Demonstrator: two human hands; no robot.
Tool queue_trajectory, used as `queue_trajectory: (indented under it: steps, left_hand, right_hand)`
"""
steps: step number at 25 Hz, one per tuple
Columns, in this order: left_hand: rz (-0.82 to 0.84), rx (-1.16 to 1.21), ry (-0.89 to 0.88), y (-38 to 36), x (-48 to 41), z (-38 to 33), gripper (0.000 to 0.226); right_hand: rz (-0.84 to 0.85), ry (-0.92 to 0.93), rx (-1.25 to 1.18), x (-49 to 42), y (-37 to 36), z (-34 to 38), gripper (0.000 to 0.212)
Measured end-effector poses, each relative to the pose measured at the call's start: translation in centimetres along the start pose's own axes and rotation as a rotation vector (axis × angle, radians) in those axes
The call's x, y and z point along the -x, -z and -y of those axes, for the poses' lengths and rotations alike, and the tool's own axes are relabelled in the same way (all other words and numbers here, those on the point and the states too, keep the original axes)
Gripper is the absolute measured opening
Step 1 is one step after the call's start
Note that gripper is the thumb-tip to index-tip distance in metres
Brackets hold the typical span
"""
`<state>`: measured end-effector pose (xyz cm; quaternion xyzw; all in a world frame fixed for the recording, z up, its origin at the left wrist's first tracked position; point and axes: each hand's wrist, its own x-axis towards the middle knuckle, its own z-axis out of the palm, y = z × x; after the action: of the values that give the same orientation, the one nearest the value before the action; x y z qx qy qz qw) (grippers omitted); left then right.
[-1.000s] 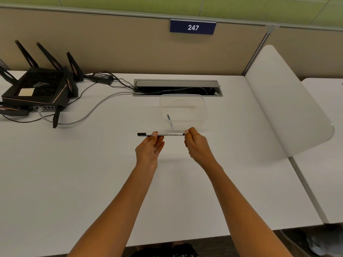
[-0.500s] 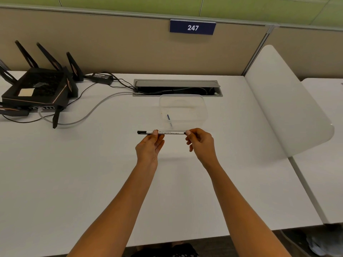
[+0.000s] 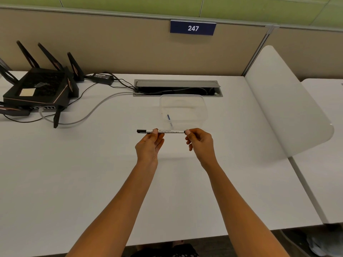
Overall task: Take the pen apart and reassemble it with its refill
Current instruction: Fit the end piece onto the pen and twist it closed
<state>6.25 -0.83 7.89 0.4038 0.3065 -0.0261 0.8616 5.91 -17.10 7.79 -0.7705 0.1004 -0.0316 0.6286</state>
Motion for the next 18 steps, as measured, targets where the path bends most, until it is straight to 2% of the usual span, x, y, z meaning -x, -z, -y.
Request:
queue_trajectory:
  steps: [3, 7, 12, 16, 18]
  left_hand:
    - [0.008, -0.006, -0.009, 0.01, 0.17, -0.06, 0.014]
    - [-0.003, -0.001, -0.019, 0.03, 0.12, -0.38, 0.014]
    - [0.009, 0.0, -0.011, -0.19, 0.41, -0.07, 0.019]
    - [0.01, 0.015, -0.015, -0.43, 0.53, -0.09, 0.017]
    - [0.0, 0.025, -0.019, -0.43, 0.47, -0.16, 0.019]
  right_hand:
    - [0.007, -0.04, 0.047, -0.05, -0.2, -0.02, 0.033]
    - [-0.029, -0.014, -0.08, 0.27, -0.03, -0.12, 0.01]
    - [-0.044, -0.013, -0.142, 0.23, -0.07, 0.05, 0.011]
    - [-0.095, -0.058, -0.072, 0.1, -0.49, 0.12, 0.031]
    - [-0.115, -0.052, -0.102, 0.25, -0.54, 0.12, 0.023]
